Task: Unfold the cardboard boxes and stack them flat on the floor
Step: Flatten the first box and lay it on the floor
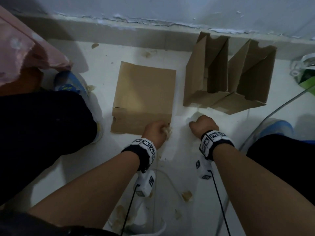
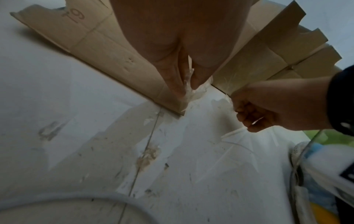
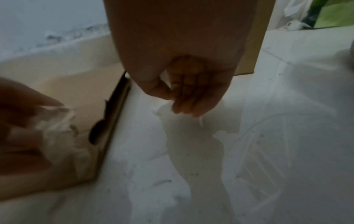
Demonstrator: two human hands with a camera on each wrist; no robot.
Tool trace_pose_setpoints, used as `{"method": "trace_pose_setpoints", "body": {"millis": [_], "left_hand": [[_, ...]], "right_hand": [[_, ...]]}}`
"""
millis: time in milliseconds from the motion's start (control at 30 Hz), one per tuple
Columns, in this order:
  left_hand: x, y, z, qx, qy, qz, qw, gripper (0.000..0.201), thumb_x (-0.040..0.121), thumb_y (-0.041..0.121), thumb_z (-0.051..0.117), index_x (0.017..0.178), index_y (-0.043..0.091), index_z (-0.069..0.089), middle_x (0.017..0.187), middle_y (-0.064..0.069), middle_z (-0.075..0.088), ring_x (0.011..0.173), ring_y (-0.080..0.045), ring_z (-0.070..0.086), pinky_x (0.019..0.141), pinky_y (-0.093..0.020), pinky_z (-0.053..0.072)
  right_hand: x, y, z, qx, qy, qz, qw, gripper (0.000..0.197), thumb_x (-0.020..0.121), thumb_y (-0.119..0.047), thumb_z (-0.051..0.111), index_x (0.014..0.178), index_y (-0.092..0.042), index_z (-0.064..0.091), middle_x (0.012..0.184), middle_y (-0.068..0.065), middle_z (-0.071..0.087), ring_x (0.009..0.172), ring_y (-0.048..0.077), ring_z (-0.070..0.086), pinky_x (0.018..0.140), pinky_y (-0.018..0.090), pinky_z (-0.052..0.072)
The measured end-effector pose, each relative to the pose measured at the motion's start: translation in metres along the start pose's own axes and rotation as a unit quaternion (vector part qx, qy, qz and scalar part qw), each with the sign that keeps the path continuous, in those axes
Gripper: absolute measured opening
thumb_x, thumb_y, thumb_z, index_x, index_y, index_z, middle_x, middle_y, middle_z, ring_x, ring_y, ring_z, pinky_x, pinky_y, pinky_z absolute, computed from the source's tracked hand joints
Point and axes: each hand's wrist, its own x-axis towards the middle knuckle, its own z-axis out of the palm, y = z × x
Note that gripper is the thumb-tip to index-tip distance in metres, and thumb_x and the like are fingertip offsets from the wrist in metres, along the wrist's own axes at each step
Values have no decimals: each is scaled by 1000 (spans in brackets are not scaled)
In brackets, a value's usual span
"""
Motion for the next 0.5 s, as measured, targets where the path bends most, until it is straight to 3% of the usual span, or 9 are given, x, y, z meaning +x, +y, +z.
{"method": "trace_pose_setpoints", "body": {"millis": [100, 200, 300, 400, 500], "left_hand": [[1, 1, 5, -79, 18, -11, 997, 35, 73, 10, 64, 104, 21, 76, 99, -13, 77, 91, -32, 74, 83, -49, 61], [-4, 15, 0, -85, -20, 2, 996, 60, 79, -8, 60, 131, 20, 66, 114, -12, 73, 102, -25, 69, 94, -37, 57], [-8, 23, -5, -31, -91, 13, 995, 57, 88, -14, 53, 137, 15, 62, 127, -14, 67, 113, -26, 65, 96, -28, 50], [-9, 26, -11, -20, -113, -2, 993, 51, 90, -14, 53, 129, 14, 69, 121, -10, 72, 107, -21, 68, 91, -25, 52], [-8, 31, -18, -59, -110, -24, 992, 45, 89, -12, 57, 122, 13, 73, 114, -11, 74, 101, -25, 71, 94, -40, 58]], "right_hand": [[-19, -12, 0, 169, -144, -7, 975, 18, 83, -10, 58, 76, 4, 67, 77, 18, 71, 67, 32, 68, 73, 46, 60], [-42, -23, 6, 236, -235, -56, 941, 19, 82, 4, 58, 66, -3, 64, 76, 16, 63, 73, 32, 63, 70, 44, 61], [-53, -23, 10, 262, -233, -94, 932, 28, 85, 8, 61, 62, -7, 67, 85, 14, 65, 88, 33, 65, 65, 38, 62], [-53, -17, 13, 270, -190, -97, 939, 28, 84, 11, 63, 64, -8, 69, 86, 13, 69, 86, 31, 68, 62, 39, 63], [-53, -12, 15, 290, -108, -89, 947, 21, 80, 1, 74, 78, -11, 58, 87, 13, 66, 79, 26, 67, 63, 42, 63]]}}
